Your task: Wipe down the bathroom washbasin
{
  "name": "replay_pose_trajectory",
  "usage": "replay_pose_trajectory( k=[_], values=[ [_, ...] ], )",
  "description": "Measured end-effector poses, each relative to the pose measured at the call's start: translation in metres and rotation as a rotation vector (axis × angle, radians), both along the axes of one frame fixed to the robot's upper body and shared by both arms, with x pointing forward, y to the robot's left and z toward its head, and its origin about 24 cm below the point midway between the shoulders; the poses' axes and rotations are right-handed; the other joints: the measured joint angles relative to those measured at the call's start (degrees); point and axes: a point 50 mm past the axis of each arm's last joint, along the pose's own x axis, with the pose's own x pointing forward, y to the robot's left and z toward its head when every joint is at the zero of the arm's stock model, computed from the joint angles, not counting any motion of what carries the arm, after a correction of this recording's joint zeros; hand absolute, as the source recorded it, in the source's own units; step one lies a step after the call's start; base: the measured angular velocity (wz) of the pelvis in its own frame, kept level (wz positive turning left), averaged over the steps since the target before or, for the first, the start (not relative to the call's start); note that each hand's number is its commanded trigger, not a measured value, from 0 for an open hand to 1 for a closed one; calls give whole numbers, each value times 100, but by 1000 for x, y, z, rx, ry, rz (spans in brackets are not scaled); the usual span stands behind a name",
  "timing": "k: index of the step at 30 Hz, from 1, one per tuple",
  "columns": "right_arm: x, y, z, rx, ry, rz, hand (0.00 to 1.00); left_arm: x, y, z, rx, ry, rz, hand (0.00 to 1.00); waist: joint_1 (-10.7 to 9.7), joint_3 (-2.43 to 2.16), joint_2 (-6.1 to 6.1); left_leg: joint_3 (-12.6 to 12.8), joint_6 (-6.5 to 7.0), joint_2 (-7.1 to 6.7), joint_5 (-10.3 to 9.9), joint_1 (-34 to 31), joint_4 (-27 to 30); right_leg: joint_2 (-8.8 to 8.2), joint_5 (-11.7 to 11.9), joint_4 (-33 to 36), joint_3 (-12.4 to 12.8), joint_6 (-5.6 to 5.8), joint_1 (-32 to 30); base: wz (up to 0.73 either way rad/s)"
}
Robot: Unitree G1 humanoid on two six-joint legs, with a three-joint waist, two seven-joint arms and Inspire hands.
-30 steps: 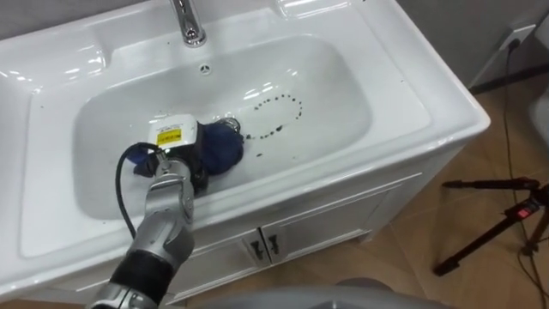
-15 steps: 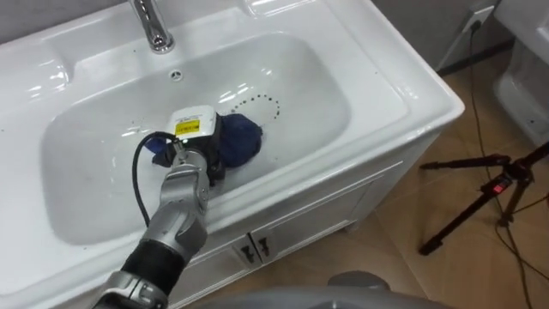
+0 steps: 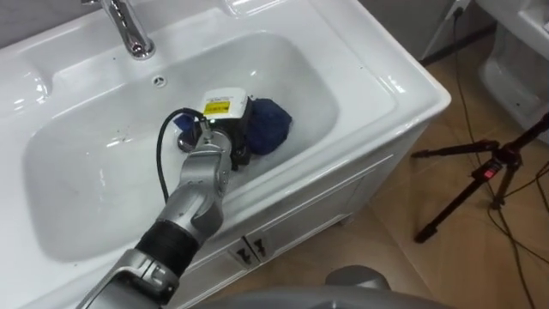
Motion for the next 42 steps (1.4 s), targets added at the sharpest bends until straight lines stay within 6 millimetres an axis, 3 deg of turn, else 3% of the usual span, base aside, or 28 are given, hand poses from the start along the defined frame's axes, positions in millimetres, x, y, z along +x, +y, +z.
replay_pose_trajectory(
  k=[8,12,14,16,23,27,35,39,42],
  values=[
    [0,2,0,4,-9,-1,0,2,8,0,9,3,8,100,-11,14,27,128,0,9,0,23,3,24,17,-1,93,-7,-3,-5],
    [1,0,0,0,-20,-11,0,12,11,1,1,14,18,100,-13,51,84,132,0,7,-1,43,1,37,46,-4,144,0,-6,-5],
    [2,-2,1,-5,-25,-13,0,14,12,3,0,7,21,100,-31,40,117,134,0,4,0,36,1,39,49,-2,158,5,-15,0],
    [1,-4,1,-5,-38,-37,0,17,12,6,1,-7,18,100,-38,1,184,143,0,4,0,14,2,44,50,-4,173,7,-82,0],
    [-7,-6,2,-7,-40,-78,0,23,20,11,16,-60,37,100,-70,-18,257,233,0,49,0,22,7,114,111,5,297,-29,-87,-11],
    [-13,-13,3,-31,-45,-111,0,24,35,5,59,-54,73,100,-195,5,309,299,-1,75,-1,55,-1,150,124,4,358,-48,-74,-10],
    [-25,-19,4,-53,-25,-134,0,32,60,3,170,-30,97,100,-212,18,387,445,-2,81,-1,85,-12,203,153,2,559,-38,-109,-11],
    [-26,-26,7,-75,-24,-152,0,37,87,12,208,-54,194,100,-204,3,406,488,-2,81,-1,97,-10,226,199,12,645,-37,-136,-12],
    [-30,-30,8,-90,-12,-153,0,34,95,6,238,-25,222,100,-211,-4,411,532,-2,79,-1,119,-10,226,208,5,648,-34,-114,-2]
  ],
)
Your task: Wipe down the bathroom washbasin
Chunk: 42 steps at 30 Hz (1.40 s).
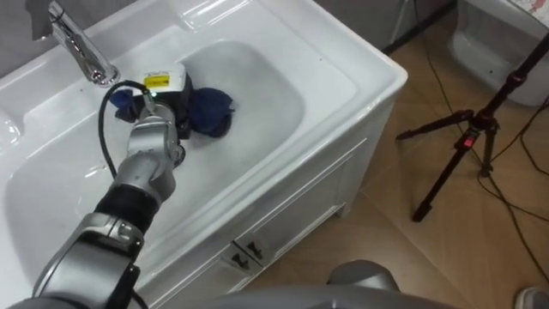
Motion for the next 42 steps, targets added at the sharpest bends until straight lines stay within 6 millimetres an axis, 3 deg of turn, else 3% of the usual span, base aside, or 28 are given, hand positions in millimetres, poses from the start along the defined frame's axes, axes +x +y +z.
replay_pose_trajectory(
  k=[3,11,18,21,29,33,42],
  values=[
    [-4,-1,0,-1,10,-2,0,-7,7,-12,16,59,26,100,12,21,-37,16,0,4,0,39,-2,6,1,-6,7,-1,40,0],
    [-7,-1,1,-6,17,-7,0,-23,23,-33,48,166,84,100,66,-14,0,20,-2,10,-2,110,-45,19,15,-18,17,2,99,0],
    [-5,-5,2,-26,1,-17,0,-49,42,-48,54,204,163,100,279,-52,-114,17,-3,29,-2,153,-34,33,16,2,-15,-21,101,-1],
    [-3,-5,2,-24,-11,-12,0,-52,45,-49,51,193,176,100,385,-61,-182,-51,-8,33,-5,177,-40,35,17,0,-33,-21,117,6],
    [3,-6,2,-34,-12,-11,0,-69,44,-60,65,177,173,100,497,-118,-101,-254,-19,36,-14,172,-108,20,50,-16,-201,-35,212,10],
    [10,-5,2,-29,-27,-9,0,-81,50,-62,96,162,177,100,531,-115,-82,-274,-20,43,-14,169,-102,-8,39,-14,-331,-55,211,0],
    [26,-6,3,-33,-45,52,0,-86,46,-54,166,93,107,100,877,-124,-96,-464,-24,44,-12,57,-96,-15,24,-108,-430,-59,205,9]
  ],
)
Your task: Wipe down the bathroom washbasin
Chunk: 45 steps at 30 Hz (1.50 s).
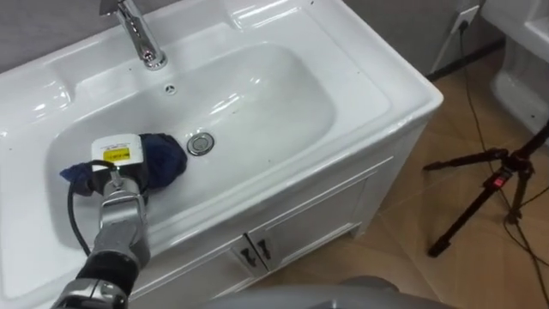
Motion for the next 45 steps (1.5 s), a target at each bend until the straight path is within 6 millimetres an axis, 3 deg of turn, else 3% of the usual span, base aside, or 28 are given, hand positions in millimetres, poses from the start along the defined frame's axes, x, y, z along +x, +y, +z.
replay_pose_trajectory(
  k=[5,6,8,9,11,13,19,29,30,38,42,45],
  values=[
    [4,-1,1,-10,1,26,0,2,7,8,4,-43,30,100,230,-29,26,-97,-3,2,2,-6,14,-17,-15,-6,-87,-19,9,4],
    [5,-2,1,-10,-1,27,0,2,9,9,3,-54,37,100,265,-16,8,-123,-5,2,3,-9,16,-23,-22,-9,-116,-21,13,12],
    [7,-1,1,-9,-8,30,0,3,10,11,3,-63,43,100,274,-47,54,-170,-11,2,7,-13,24,-35,-37,-9,-167,-27,29,14],
    [8,-1,1,-8,-12,31,0,3,11,11,3,-65,45,100,272,-33,40,-208,-16,2,11,-12,29,-44,-51,-9,-210,-31,55,16],
    [8,-1,1,-11,-12,42,0,4,12,13,2,-70,46,100,283,-49,65,-266,-16,2,11,-22,88,-54,-70,-8,-244,-37,89,11],
    [10,-3,2,-16,-18,56,0,7,17,19,18,-84,35,100,416,-39,100,-274,-16,16,11,-27,116,-51,-72,-7,-261,-48,86,0],
    [12,-6,3,-21,-52,54,0,18,27,42,54,-147,-1,100,530,-5,186,-437,-33,13,21,-153,188,-96,-97,5,-468,-63,4,17],
    [9,-4,2,-2,-71,46,0,24,28,54,54,-159,-14,100,547,14,187,-577,-43,4,29,-267,222,-111,-113,0,-545,-68,-25,7],
    [9,-4,2,1,-78,25,0,24,28,54,53,-159,-14,100,546,-5,214,-577,-43,3,29,-279,229,-115,-113,-1,-545,-68,-41,0],
    [3,-4,1,-7,-88,-39,0,23,28,52,37,-113,2,100,380,10,203,-568,-42,-3,29,-269,200,-113,-115,-13,-532,-64,-10,0],
    [0,-4,0,-8,-79,-49,0,22,27,50,26,-89,10,100,287,39,179,-561,-42,-5,29,-264,196,-113,-120,-1,-524,-58,2,0],
    [1,-5,1,-8,-83,-50,0,22,27,49,20,-72,16,100,220,86,153,-548,-42,-5,30,-262,197,-114,-121,-8,-520,-56,-17,0]
  ],
)
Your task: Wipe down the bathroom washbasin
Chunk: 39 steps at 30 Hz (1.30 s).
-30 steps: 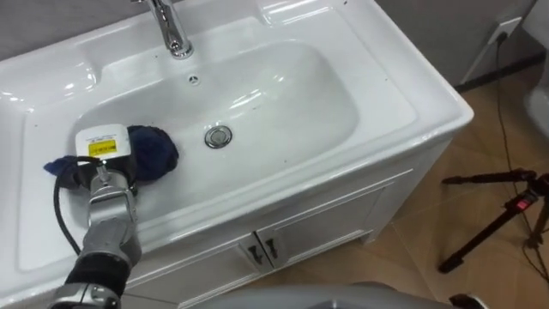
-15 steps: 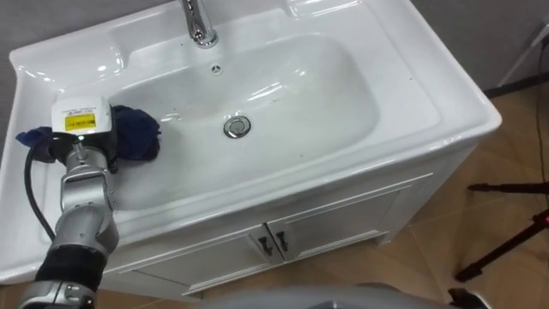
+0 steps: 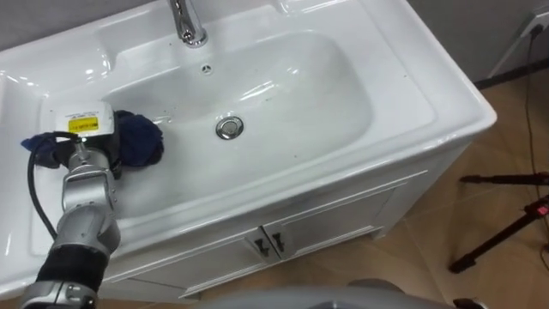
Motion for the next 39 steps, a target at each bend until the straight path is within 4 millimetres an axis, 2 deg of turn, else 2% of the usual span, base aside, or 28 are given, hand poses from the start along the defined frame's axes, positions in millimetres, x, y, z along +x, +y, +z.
replay_pose_trajectory(
  k=[2,7,14,15,20,21,23,27,29,32,37,39],
  values=[
    [0,0,0,2,-2,-7,0,0,-2,-2,-5,17,0,100,-53,12,-13,0,0,-6,0,-5,-1,-3,-16,-7,10,6,-26,0],
    [0,0,0,7,-19,-32,0,-1,-17,-10,-17,86,-46,100,-162,2,5,16,0,-17,0,-7,-2,5,-26,1,106,21,5,-2],
    [-10,0,-1,-1,3,-41,0,-2,-26,-15,-55,108,-38,100,-189,-6,5,143,0,-17,0,33,-1,8,-25,3,162,24,8,-7],
    [-10,0,-1,-3,5,-42,0,-2,-27,-16,-58,108,-38,100,-185,5,-20,143,0,-16,0,39,-1,8,-25,5,166,23,10,-4],
    [-15,1,-2,-7,18,-47,0,-3,-26,-17,-59,115,-35,100,-272,-2,-37,157,0,-16,0,71,-1,11,-25,4,187,23,9,-2],
    [-15,2,-2,-9,17,-47,0,-2,-27,-18,-63,115,-39,100,-280,13,-78,162,0,-16,0,84,-2,12,-25,4,196,23,14,-4],
    [-14,3,-2,-6,17,-37,0,-2,-29,-18,-68,115,-45,100,-321,10,-111,169,0,-17,0,85,-3,12,-26,8,199,24,12,0],
    [-13,5,-3,3,17,-26,0,-1,-39,-23,-84,131,-86,100,-345,17,-159,291,0,-16,0,137,-11,21,-24,20,291,26,22,-10],
    [-12,6,-3,5,16,-25,0,0,-43,-26,-97,141,-86,100,-387,4,-192,305,1,-19,0,145,-12,20,-22,20,296,29,27,-3],
    [-10,6,-3,6,9,-25,0,5,-47,-25,-107,131,-91,100,-457,18,-246,328,0,-18,0,153,-12,24,4,16,308,44,17,0],
    [-10,11,-5,16,17,-25,0,19,-69,-26,-223,121,-101,100,-495,19,-259,336,4,-31,-2,154,-25,19,38,10,318,63,6,0],
    [-8,14,-5,21,22,-7,0,20,-77,-27,-252,125,-116,100,-618,14,-244,337,5,-30,-3,138,-34,16,41,7,309,65,11,0]
  ],
)
